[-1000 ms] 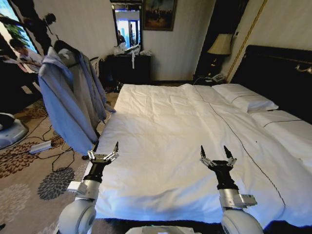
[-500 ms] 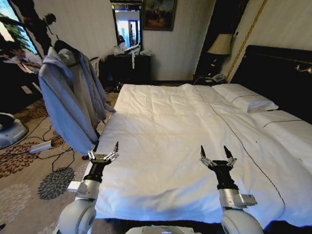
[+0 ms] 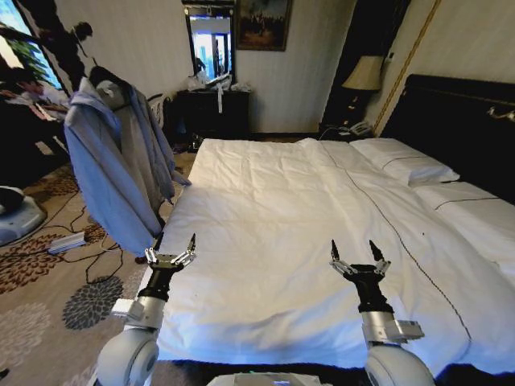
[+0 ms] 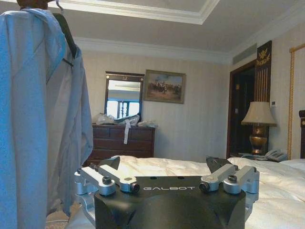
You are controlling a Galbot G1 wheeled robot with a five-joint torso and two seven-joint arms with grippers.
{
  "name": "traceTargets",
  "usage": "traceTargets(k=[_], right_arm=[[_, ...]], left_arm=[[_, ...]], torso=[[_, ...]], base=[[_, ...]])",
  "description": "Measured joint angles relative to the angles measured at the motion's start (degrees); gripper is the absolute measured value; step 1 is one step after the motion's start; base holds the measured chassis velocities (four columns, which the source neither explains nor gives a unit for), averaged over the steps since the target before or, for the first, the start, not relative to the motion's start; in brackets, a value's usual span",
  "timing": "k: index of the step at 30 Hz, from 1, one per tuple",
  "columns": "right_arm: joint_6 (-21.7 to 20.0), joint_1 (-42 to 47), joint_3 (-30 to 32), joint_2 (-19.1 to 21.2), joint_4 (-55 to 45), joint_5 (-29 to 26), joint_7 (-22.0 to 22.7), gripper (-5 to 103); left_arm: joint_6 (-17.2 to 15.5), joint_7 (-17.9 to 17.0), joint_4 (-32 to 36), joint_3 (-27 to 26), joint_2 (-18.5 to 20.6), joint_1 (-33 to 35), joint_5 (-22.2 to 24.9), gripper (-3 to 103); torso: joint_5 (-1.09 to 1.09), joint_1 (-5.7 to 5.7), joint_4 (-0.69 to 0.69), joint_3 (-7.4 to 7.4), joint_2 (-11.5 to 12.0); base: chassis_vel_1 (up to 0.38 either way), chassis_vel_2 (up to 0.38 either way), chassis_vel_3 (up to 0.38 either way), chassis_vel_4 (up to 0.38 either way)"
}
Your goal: Pick up the clothes from the bed and hang them on the clothes hanger.
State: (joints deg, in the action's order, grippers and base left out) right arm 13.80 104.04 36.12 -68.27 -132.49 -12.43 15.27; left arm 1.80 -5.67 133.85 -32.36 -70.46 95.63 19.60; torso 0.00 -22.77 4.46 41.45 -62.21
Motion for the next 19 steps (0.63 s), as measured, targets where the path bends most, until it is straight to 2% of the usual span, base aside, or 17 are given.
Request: traceTargets(k=[19], right_arm=[[0.00, -0.01, 0.00, 0.00, 0.01, -0.01, 0.00, 100]], left_arm=[[0.00, -0.01, 0.00, 0.00, 0.01, 0.00, 0.00, 100]], torso=[[0.00, 0.00, 0.00, 0.00, 0.00]], base=[[0.000, 0.000, 0.000, 0.000]])
